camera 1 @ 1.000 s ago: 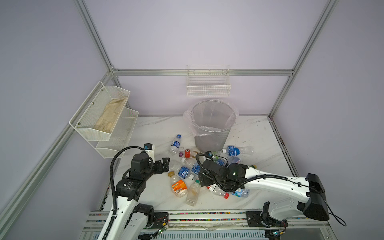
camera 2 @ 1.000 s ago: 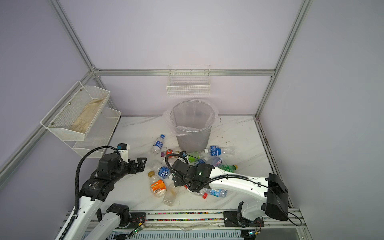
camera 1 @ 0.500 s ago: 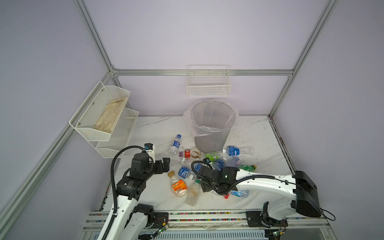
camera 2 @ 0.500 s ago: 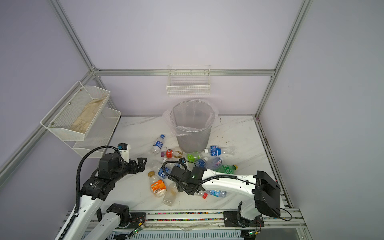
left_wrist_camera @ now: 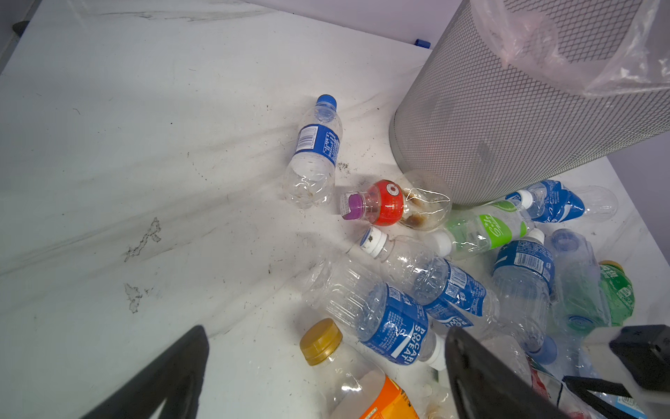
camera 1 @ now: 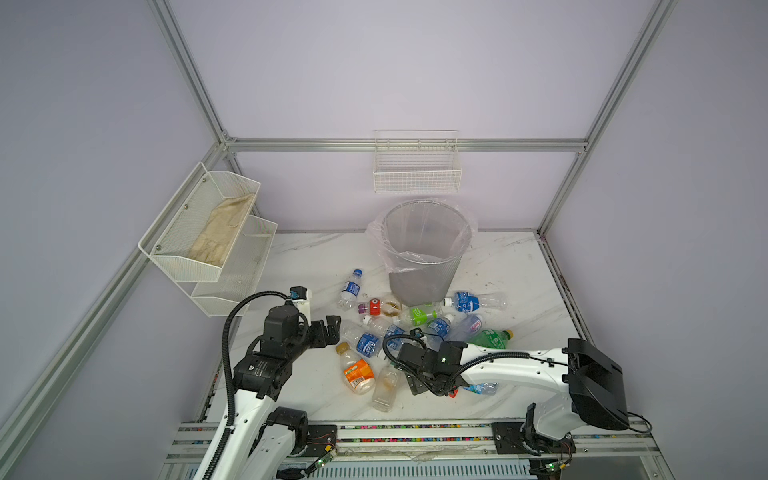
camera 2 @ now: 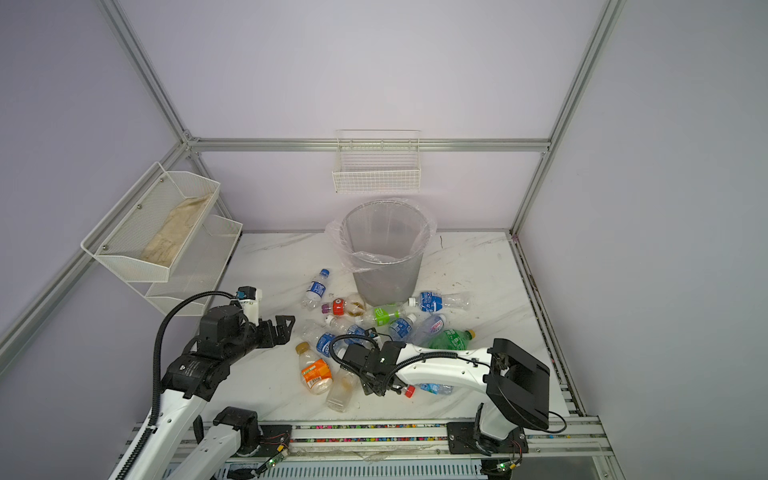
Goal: Throw the plastic bottles in the bin
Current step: 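Close the right gripper on the red-labelled bottle and lift it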
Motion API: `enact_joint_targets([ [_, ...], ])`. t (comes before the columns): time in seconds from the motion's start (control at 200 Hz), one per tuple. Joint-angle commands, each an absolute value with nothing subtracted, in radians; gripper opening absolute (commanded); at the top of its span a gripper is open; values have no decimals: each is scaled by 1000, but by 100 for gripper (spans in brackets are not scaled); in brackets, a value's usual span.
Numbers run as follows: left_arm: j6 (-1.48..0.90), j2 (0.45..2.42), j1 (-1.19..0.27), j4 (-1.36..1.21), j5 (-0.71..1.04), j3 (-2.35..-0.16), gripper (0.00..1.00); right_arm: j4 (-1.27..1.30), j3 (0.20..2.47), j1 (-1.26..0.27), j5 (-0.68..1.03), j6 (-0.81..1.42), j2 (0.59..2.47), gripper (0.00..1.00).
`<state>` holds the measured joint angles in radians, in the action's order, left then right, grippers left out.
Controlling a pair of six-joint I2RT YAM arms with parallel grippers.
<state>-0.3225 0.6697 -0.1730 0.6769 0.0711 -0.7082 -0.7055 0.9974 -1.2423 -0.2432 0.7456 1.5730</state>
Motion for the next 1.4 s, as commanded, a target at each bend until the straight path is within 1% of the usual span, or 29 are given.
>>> enact_joint_targets([
  [0.0, -327, 669, -182, 668, 84, -732, 100, -694, 982, -1248, -245, 778, 1584, 83],
  [0.28, -328, 670, -184, 670, 78, -732, 100, -670, 955, -1249, -236, 779, 1618, 84],
  [0.455, -328, 669, -187, 669, 74, -733, 100, -656, 945, -1249, -233, 779, 1628, 81],
  [0.555, -328, 669, -188, 670, 73, -732, 100, -647, 939, -1249, -229, 780, 1631, 75],
  [0.93, -329, 666, -195, 671, 68, -733, 100, -688, 970, -1249, -264, 787, 1595, 46],
  [1.09, -327, 665, -197, 673, 63, -733, 100, -694, 993, -1249, -283, 780, 1539, 38],
  [1.395, -329, 666, -201, 673, 58, -733, 100, -751, 1111, -1294, -357, 772, 1405, 37],
])
